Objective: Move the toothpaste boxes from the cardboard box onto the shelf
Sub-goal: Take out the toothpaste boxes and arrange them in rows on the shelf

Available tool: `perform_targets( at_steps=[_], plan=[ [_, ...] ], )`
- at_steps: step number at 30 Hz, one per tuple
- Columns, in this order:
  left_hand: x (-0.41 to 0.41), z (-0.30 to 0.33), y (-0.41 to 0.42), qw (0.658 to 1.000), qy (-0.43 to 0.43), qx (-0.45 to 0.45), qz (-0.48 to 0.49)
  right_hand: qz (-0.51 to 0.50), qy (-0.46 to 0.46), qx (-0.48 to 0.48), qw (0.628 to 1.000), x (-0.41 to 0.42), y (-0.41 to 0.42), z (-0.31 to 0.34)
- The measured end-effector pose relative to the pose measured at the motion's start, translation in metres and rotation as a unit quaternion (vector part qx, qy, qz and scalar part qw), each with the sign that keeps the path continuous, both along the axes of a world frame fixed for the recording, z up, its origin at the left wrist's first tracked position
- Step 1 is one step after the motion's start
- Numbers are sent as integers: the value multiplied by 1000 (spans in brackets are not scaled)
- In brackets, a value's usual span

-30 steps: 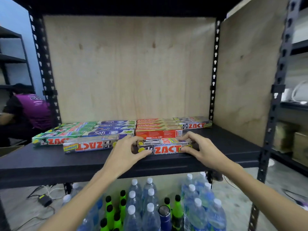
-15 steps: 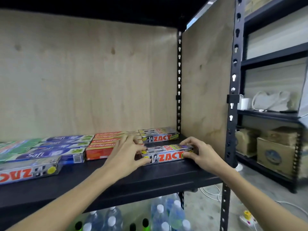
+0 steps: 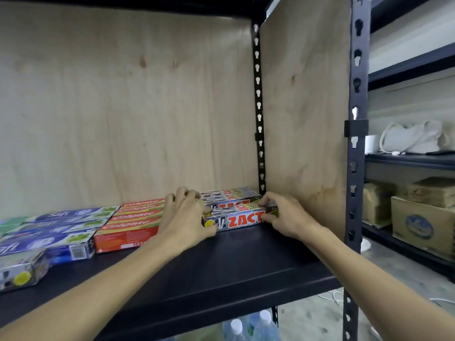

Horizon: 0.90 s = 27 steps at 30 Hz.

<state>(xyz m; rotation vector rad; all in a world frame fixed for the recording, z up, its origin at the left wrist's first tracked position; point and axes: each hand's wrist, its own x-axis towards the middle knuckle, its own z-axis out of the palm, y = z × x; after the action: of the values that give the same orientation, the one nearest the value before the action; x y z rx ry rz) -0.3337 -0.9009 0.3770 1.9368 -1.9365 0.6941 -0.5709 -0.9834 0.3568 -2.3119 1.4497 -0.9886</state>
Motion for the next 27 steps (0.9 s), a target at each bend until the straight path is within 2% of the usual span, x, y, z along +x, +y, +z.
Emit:
perform_targets(
  at_steps=[6,12,20,27],
  plan=[
    [2,-7,-26,999,17,11,46,-2,11,10,1000,20,-22,2],
    [11,-20,-38,995,62,-50,58,-15,34,14,999,18,-38,0],
    [13,-23,-34,994,62,-84,44,-37,49,6,998,19,-41,-4],
    [12,-25,-28,993,62,-98,34,-28,4,-8,1000,16,-24,-6]
  ],
)
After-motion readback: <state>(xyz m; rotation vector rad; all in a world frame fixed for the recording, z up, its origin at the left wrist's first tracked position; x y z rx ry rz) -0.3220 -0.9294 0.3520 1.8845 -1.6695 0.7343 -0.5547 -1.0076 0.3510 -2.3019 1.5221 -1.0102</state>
